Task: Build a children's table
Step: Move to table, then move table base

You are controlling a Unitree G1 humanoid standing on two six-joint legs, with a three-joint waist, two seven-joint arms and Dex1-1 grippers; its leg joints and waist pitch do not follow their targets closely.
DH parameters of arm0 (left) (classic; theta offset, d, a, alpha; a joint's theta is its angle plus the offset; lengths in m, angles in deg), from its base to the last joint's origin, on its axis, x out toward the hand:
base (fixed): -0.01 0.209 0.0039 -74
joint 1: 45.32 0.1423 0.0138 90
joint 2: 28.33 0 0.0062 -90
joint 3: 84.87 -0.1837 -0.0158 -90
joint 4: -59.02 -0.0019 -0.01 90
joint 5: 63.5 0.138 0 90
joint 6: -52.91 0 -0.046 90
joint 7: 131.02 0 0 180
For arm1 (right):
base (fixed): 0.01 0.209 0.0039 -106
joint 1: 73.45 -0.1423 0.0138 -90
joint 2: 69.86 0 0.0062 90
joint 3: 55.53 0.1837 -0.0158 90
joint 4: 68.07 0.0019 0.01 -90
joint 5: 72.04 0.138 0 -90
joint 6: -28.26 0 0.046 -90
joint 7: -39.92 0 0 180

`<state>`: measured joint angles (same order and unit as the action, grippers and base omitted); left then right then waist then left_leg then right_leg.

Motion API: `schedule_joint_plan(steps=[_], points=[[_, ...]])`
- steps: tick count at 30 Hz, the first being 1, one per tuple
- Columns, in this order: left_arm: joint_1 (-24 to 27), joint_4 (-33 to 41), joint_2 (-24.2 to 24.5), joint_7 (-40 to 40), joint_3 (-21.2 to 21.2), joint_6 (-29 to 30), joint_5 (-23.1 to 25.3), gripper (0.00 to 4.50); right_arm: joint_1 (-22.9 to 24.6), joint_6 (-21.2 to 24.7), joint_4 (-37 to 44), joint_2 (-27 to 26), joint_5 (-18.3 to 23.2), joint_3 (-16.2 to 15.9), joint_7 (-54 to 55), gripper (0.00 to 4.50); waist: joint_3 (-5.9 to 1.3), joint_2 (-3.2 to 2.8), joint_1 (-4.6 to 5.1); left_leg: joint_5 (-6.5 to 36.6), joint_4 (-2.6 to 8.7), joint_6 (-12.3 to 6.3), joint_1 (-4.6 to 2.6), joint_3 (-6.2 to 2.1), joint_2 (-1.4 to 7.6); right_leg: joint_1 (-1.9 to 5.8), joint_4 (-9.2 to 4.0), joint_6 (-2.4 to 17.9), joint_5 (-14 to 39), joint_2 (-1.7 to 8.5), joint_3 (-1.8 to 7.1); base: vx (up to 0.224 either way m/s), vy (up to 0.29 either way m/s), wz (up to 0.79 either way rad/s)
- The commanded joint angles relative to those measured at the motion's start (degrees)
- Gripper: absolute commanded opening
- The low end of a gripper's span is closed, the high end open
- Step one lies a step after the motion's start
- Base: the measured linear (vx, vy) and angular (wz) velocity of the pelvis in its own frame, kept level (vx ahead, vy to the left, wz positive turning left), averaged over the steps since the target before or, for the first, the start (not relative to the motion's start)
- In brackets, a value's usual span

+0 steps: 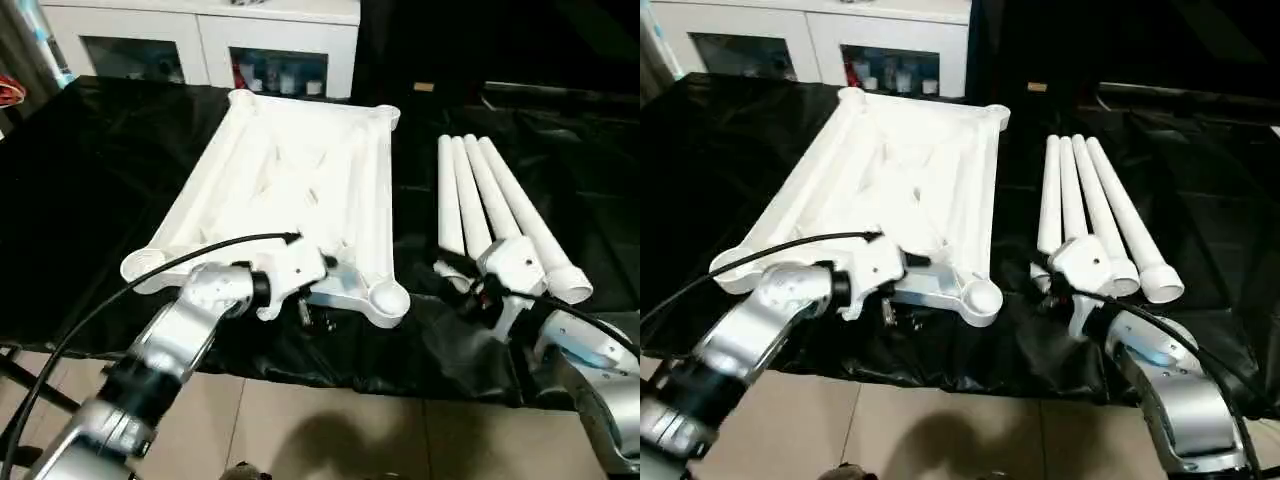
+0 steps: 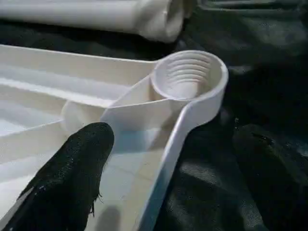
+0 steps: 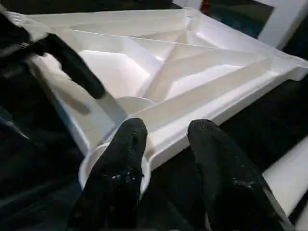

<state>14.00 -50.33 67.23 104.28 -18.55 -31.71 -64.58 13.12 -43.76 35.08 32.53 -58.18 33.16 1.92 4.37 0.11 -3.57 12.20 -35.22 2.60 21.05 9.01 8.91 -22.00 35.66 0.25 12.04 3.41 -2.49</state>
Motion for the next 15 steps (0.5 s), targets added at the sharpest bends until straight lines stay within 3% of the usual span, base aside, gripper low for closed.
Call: schedule_joint_plan(steps=[1,2,3,7,15], points=[[-3.79,-6.19,-0.41,1.62,-1.54,-3.76,2.59,4.2,1.52,0.05,1.6,2.34,0.09,-1.21,-2.81,1.65,-3.75,-0.43,-0.22,5.87,4.48,-3.79,-0.38,-1.23,3.99,2.91,-3.84,15.43,0.3,5.21,3.08,0.0,0.0,0.0],[-5.0,-8.29,-0.91,2.24,-1.24,-4.23,2.31,4.2,1.96,-0.3,1.87,3.03,-0.18,-1.56,-3.55,1.65,-3.84,-0.47,-0.44,7.01,4.42,-3.6,-0.71,-1.18,4.08,2.88,-3.94,15.47,1.52,5.33,3.15,0.0,0.0,0.0],[-5.63,-9.4,-1.23,2.66,-0.92,-4.38,1.94,4.2,2.19,-0.55,2.01,3.39,-0.34,-1.75,-3.93,1.65,-3.82,-0.26,-0.44,6.78,4.46,-3.54,-0.39,-1.22,4.06,3.18,-3.86,15.69,1.67,5.46,3.12,0.0,0.0,0.0],[-10.08,-15.41,-2.58,10.46,3.2,-0.29,-4.37,3.83,3.08,-0.62,2.59,4.28,-0.11,-1.46,-4.44,1.65,-3.47,-0.36,-0.48,6.87,4.54,-3.5,-0.4,-1.05,3.96,2.91,-4.09,16.45,3.49,5.56,3.12,0.0,0.0,0.0],[-14.3,-22.38,-2.94,11.48,1.82,-2.76,-1.65,3.38,3.31,-1.08,2.81,5.72,-1.61,-2.54,-5.37,1.65,-3.56,-0.47,-0.38,6.63,4.49,-4.75,-0.46,-1.17,4.29,3.0,-4.04,17.14,2.57,5.61,3.08,0.0,0.0,0.0]])
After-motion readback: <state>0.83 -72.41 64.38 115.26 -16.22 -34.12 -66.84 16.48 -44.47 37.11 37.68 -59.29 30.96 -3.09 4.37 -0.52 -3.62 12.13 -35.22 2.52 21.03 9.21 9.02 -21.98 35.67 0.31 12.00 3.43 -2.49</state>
